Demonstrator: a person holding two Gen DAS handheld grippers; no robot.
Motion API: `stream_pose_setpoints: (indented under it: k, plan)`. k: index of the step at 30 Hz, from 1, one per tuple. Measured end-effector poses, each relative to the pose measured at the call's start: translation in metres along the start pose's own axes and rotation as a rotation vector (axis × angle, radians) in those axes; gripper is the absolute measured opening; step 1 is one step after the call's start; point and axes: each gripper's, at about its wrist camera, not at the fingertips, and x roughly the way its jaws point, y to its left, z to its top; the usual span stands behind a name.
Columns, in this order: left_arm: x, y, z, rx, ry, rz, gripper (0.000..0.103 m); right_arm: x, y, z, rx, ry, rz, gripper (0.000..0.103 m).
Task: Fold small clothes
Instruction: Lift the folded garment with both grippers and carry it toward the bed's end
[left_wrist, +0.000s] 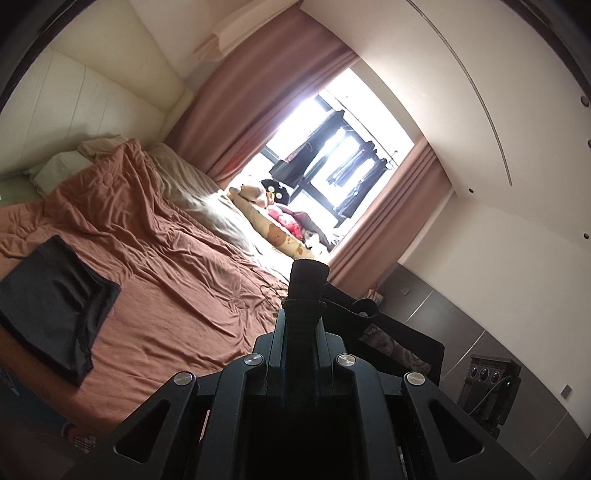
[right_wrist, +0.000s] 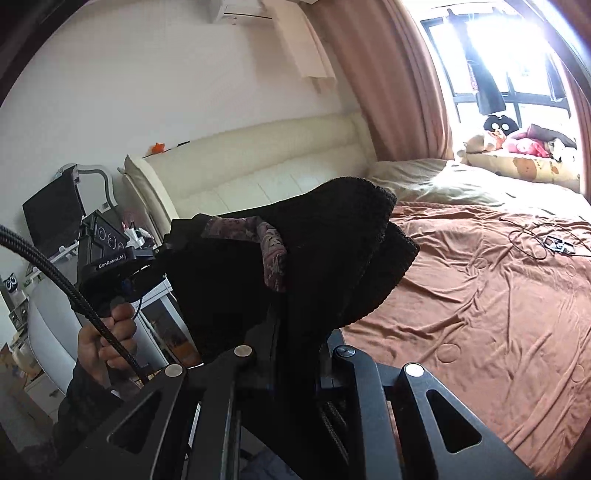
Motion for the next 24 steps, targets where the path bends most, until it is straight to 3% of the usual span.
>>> stream_pose_setpoints:
  k: [13,24]
  plan:
    - [-0.045,0.085,0.077,0.018,-0.063,0.164,0.010,0.111,0.010,0.037,-0.071,0.068,0.148,0.010]
    - [-0.044,0.151,0.145,0.044,-0.073,0.311,0.010,0.215,0.015,0.063,-0.093,0.094,0.247,0.010]
